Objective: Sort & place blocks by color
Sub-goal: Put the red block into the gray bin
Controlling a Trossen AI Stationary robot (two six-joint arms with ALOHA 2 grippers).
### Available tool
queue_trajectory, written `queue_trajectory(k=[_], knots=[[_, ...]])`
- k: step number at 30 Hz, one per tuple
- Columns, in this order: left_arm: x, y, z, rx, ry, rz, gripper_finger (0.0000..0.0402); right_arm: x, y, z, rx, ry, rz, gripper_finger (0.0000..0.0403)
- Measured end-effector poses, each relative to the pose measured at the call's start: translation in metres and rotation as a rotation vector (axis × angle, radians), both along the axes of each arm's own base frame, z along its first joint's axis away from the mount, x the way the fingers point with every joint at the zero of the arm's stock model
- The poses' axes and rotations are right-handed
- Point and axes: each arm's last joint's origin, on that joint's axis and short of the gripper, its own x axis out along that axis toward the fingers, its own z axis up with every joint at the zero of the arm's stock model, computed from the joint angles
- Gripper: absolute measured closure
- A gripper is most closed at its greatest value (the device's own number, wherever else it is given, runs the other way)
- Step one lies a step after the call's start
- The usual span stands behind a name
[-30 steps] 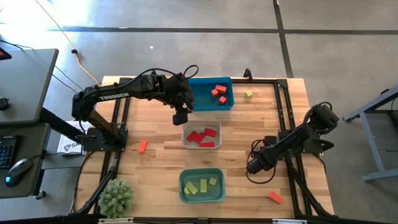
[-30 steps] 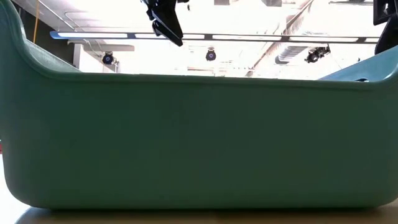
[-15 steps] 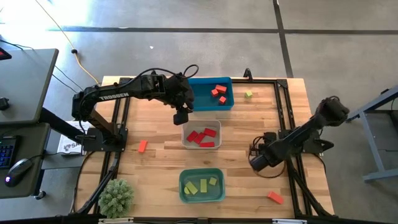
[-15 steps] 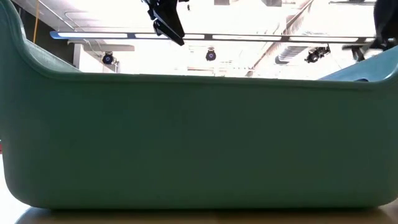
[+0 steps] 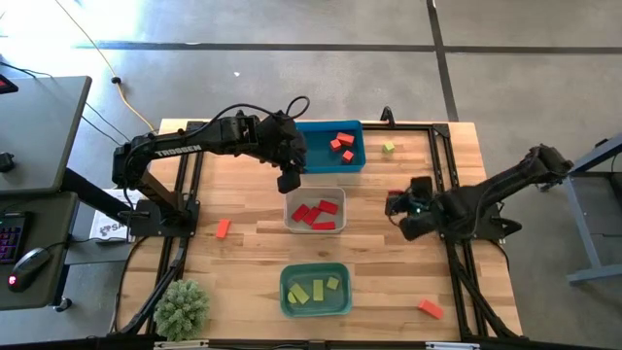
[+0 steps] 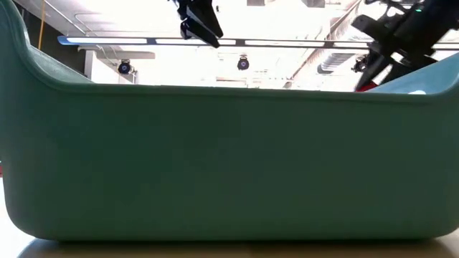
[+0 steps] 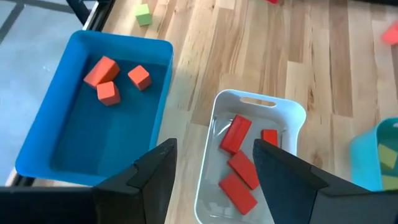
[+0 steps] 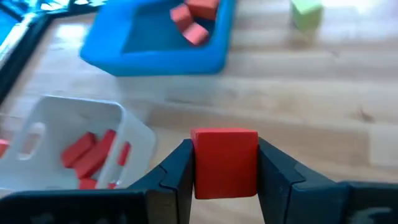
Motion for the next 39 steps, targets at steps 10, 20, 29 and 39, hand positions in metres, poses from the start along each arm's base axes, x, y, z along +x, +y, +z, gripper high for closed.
queue_trajectory(k=[10, 20, 29, 39], knots=[[0.000, 0.000, 0.000, -0.067, -0.022, 0.082, 0.0202, 0.026, -0.034, 0.028, -0.144, -0.045, 0.262, 0.0293], [0.000, 0.000, 0.000, -0.135, -0.044, 0.164, 0.0202, 0.051, -0.071, 0.051, -0.333, -0.149, 0.590, 0.0293], [0.000, 0.000, 0.000, -0.199, -0.067, 0.254, 0.0202, 0.074, -0.092, 0.055, -0.495, -0.264, 0.818, 0.0293], [0.001, -0.003, 0.000, -0.248, -0.080, 0.304, 0.0202, 0.094, -0.116, 0.026, -0.406, -0.246, 0.980, 0.0293]])
